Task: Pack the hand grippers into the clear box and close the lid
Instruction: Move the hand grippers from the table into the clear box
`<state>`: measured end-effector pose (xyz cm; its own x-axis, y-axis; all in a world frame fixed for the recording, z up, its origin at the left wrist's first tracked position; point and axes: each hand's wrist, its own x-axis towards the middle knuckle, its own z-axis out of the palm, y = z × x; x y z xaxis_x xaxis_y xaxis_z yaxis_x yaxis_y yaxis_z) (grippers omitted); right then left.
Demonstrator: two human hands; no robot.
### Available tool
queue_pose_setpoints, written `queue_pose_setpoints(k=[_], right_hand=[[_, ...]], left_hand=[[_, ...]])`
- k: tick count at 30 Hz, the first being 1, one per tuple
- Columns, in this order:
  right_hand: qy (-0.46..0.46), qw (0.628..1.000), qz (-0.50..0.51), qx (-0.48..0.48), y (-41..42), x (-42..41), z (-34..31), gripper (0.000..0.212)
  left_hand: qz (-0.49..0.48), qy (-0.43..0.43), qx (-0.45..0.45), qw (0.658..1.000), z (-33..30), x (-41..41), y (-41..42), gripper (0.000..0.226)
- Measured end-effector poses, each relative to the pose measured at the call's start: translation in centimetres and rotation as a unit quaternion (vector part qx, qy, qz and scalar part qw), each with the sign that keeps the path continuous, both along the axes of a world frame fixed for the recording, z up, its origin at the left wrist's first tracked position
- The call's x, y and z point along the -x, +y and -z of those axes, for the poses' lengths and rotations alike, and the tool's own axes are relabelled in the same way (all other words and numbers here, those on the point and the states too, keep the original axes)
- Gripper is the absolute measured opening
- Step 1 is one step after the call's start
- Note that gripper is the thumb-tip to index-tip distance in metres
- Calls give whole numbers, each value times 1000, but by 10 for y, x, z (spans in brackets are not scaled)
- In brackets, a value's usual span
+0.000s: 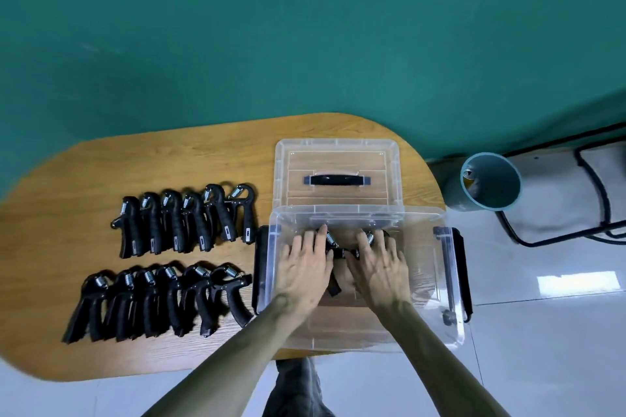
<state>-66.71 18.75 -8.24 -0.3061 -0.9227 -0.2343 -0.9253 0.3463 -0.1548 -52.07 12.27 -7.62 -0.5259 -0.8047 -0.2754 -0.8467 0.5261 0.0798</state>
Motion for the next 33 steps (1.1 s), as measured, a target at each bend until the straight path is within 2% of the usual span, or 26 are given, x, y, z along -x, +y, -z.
queue_pose_setpoints(k=[7,13,20,28,33], right_hand=[[21,997,-55,43,-26,-30,-76,44],[41,992,-101,68,-57,-82,-118,33],[30,985,-158,63,-88,-158,-125,38],[5,978,-207,33,-119,-261,-118,49],[-6,974,-225,-3,-137,-313,-106,50]], left_hand=[[1,67,68,995,-83,-34,-27,36],[-53,57,73,994,-125,-93,-42,42],[-128,22,30,991,-137,-175,-58,50],[-190,-24,-18,981,-119,-291,-70,51],[-211,-18,-38,977,-110,-344,-79,51]])
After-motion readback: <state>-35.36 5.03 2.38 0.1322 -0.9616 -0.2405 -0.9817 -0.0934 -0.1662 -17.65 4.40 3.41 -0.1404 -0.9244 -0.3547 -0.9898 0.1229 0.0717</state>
